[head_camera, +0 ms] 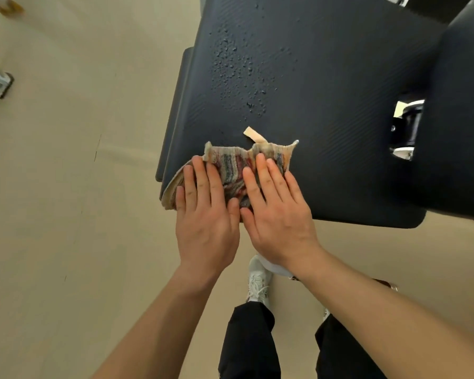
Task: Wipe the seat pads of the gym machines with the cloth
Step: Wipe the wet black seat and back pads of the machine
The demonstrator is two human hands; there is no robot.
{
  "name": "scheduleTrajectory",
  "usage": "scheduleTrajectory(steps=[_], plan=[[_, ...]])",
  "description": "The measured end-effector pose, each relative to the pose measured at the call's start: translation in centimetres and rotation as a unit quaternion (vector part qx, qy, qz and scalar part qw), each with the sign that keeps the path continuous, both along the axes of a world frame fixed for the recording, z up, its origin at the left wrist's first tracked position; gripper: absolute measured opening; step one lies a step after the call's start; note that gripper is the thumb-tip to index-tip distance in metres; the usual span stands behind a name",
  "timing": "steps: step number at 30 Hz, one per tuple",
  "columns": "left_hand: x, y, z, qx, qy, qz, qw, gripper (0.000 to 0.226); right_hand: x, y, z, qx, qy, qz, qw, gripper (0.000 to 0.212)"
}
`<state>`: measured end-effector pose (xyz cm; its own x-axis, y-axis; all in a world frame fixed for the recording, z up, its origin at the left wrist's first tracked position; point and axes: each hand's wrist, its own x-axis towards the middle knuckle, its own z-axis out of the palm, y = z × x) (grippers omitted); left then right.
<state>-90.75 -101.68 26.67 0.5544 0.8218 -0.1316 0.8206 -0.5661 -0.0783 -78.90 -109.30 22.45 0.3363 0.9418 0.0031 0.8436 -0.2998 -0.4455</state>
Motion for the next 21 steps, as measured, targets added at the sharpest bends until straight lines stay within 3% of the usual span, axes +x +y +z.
scheduleTrajectory(steps=[5,10,21], plan=[[6.4,7.3,-0.1,0.020,-0.001,-0.036,0.999,0.070,4.8,6.5,0.4,-0.013,0.036,-0.067,0.997,0.067],[12.5,12.9,0.2,0.013,-0.002,-0.046,0.999,0.069,9.9,11.7,0.2,-0.033,0.015,-0.099,0.994,0.064],[4.1,3.6,-0.4,0.027,0.034,-0.067,0.997,0.067,3.7,2.7,-0.3,-0.058,0.017,-0.048,0.997,0.065]])
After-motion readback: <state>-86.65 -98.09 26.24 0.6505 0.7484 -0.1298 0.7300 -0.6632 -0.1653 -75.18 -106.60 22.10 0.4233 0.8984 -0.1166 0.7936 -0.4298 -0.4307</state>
